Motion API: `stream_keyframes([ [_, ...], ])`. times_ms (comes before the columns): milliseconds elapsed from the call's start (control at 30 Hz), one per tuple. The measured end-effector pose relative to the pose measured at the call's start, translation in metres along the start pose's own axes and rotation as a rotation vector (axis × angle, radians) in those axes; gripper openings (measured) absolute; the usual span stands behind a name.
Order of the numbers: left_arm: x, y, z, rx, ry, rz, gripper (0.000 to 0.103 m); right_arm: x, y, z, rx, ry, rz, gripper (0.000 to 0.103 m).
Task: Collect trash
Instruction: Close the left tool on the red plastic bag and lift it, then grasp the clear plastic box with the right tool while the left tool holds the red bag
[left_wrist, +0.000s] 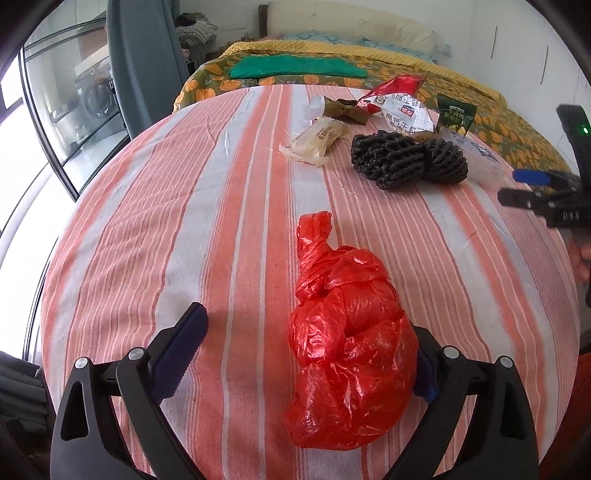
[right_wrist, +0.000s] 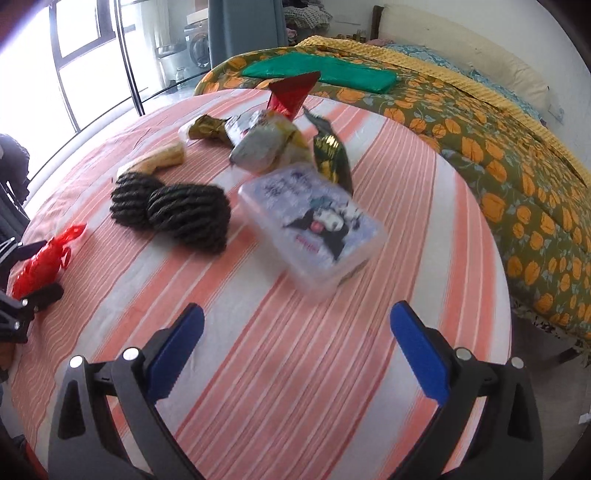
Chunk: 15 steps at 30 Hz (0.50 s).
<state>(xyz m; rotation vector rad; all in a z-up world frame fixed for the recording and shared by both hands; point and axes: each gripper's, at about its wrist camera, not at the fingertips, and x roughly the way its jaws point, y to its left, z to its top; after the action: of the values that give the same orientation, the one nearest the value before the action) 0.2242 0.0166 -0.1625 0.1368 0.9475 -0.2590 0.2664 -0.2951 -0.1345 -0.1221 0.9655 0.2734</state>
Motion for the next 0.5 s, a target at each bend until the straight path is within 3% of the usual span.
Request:
stream_keyframes([
  [133,0.001,0.001,0.001,-0.005,0.001,-0.002,0.094,0.017,-0.012,0.032,-0.081,0.02,0.018,0.098],
  [267,0.002,0.001,0.001,-0.007,0.002,-0.005,0.095,0.035,-0.013,0.044,-0.11,0.058,0.025,0.098],
  [333,0.002,0.001,0.001,-0.008,0.002,-0.005,0.095,0.04,-0.017,0.044,-0.082,0.085,0.077,0.088],
  [367,0.002,0.001,0.001,-0.008,0.002,-0.005,0.095,0.04,-0.017,0.044,-0.071,0.091,0.095,0.074],
  [500,0.002,0.001,0.001,-0.008,0.002,-0.005,0.095,0.026,-0.019,0.027,-0.009,0.073,0.119,0.071],
])
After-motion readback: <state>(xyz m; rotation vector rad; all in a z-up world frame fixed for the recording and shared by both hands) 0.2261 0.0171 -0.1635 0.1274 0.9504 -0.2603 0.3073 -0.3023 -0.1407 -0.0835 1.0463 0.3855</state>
